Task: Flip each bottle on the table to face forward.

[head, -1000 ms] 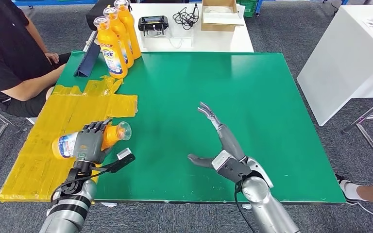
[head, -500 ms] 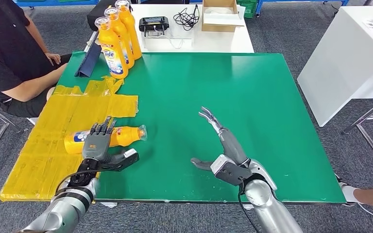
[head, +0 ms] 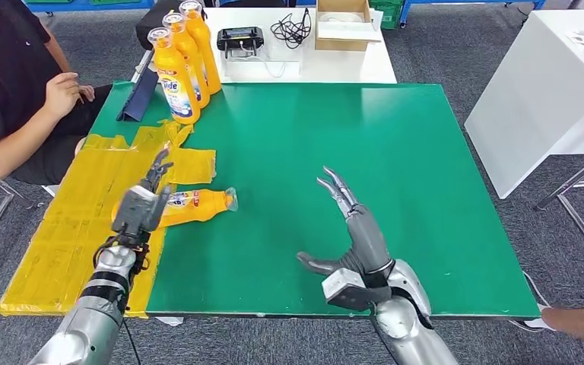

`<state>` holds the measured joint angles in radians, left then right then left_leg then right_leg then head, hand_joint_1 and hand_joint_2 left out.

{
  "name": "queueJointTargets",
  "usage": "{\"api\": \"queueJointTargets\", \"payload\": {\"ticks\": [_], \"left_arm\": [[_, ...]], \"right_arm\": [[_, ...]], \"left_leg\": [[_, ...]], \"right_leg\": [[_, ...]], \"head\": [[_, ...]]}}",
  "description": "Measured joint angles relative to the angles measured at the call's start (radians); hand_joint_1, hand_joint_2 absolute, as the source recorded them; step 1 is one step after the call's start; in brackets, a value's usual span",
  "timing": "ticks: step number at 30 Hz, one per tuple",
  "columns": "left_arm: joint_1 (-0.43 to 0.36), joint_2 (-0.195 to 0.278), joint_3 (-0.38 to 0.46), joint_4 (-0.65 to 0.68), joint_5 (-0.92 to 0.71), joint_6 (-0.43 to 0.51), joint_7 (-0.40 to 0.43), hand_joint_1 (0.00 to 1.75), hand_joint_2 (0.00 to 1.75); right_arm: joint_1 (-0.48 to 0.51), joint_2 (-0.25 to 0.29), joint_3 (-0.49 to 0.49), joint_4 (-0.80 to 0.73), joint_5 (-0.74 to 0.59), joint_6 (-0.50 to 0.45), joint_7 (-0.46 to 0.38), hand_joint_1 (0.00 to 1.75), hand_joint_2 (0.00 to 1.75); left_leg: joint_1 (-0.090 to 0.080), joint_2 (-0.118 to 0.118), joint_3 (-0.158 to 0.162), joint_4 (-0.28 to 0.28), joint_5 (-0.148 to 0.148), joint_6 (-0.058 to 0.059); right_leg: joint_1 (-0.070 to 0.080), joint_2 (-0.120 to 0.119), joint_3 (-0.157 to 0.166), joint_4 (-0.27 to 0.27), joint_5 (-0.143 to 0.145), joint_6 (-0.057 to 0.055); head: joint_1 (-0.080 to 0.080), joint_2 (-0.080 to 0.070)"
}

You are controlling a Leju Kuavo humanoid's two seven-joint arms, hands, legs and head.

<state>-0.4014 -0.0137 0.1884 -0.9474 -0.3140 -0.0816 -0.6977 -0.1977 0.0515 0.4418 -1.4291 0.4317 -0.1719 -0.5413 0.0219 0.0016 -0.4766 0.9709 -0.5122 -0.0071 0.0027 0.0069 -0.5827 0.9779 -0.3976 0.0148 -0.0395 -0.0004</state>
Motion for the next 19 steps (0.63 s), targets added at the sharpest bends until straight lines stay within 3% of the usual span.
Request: {"api": "queueJointTargets", "payload": {"ticks": [4, 10, 15, 19], "left_arm": [[0.104, -0.026, -0.024, -0.287, 0.084, -0.066, -0.005, 0.0, 0.0], [0.214, -0.039, -0.092, -0.538, 0.082, -0.051, -0.006, 0.0, 0.0], [0.31, -0.04, -0.184, -0.714, 0.123, 0.09, -0.005, 0.0, 0.0], [0.341, -0.044, -0.192, -0.865, 0.229, 0.154, -0.006, 0.0, 0.0]], "right_arm": [[0.053, 0.046, -0.043, -0.081, -0.03, -0.046, -0.057, 0.0, 0.0], [0.095, 0.068, -0.085, -0.151, -0.03, -0.06, -0.076, 0.0, 0.0], [0.127, 0.079, -0.126, -0.206, -0.05, -0.159, -0.123, 0.0, 0.0], [0.157, 0.084, -0.155, -0.294, -0.092, -0.223, -0.139, 0.0, 0.0]], "left_leg": [[0.0, 0.0, -0.004, 0.0, -0.001, -0.001], [-0.001, 0.0, -0.005, 0.0, -0.001, 0.0], [-0.001, 0.0, -0.006, 0.0, -0.001, 0.0], [-0.001, 0.0, -0.006, 0.0, -0.002, 0.0]], "right_leg": [[0.0, 0.0, -0.004, 0.0, -0.001, 0.0], [-0.001, 0.0, -0.005, -0.001, -0.001, 0.0], [-0.001, 0.0, -0.006, -0.001, 0.0, 0.0], [-0.001, 0.0, -0.006, -0.001, -0.001, 0.0]], "head": [[0.0, 0.0], [0.0, 0.0], [0.0, 0.0], [0.0, 0.0]]}}
